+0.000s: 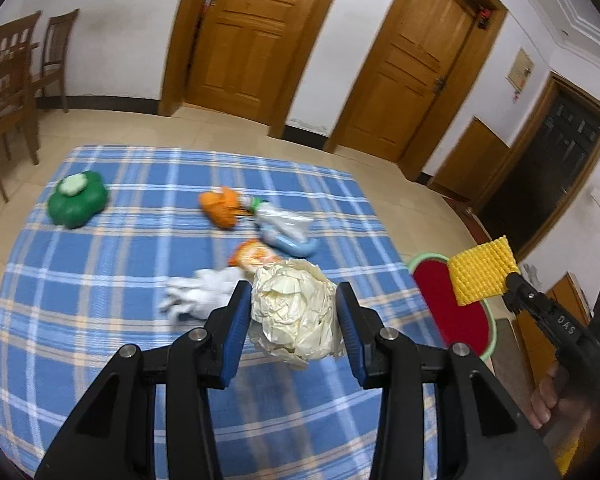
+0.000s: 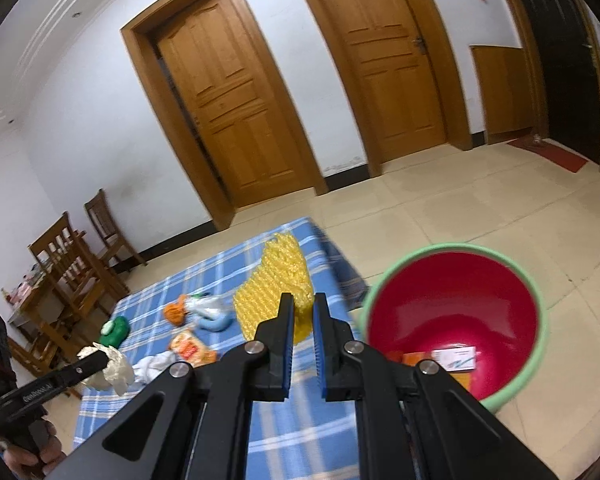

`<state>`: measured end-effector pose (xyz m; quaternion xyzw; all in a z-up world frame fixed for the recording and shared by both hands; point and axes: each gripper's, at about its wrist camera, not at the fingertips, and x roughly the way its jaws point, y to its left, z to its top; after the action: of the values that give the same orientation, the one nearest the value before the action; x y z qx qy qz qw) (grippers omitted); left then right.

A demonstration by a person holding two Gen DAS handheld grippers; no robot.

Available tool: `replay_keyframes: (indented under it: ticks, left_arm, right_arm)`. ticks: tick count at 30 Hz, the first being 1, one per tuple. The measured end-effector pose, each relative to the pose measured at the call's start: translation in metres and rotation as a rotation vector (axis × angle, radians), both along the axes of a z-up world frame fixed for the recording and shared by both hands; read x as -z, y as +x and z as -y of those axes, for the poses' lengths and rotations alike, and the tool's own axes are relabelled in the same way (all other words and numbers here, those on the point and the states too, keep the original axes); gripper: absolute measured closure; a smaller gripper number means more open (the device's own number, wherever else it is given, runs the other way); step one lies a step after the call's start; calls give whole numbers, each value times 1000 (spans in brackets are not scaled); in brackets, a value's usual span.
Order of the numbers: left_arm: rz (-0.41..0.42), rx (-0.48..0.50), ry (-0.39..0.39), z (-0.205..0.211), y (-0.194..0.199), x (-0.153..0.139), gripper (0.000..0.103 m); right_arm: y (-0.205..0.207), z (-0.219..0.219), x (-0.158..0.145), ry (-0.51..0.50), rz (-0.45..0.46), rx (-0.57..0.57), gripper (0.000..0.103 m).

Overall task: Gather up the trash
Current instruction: 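Carry the paper ball and yellow net over the red bucket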

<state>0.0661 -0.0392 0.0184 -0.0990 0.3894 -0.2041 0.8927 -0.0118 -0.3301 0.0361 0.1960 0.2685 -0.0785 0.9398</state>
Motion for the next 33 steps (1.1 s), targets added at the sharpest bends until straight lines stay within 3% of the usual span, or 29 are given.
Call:
replay_keyframes:
  ticks: [15,33]
  left_arm:
    - [18,184,51,98,4,-9,60]
    - [7,385,146,200,9,23,60]
  right_arm:
    - [-29,72,31,44,-55,179,91]
    - [-48,130,87,109,-156,326,89]
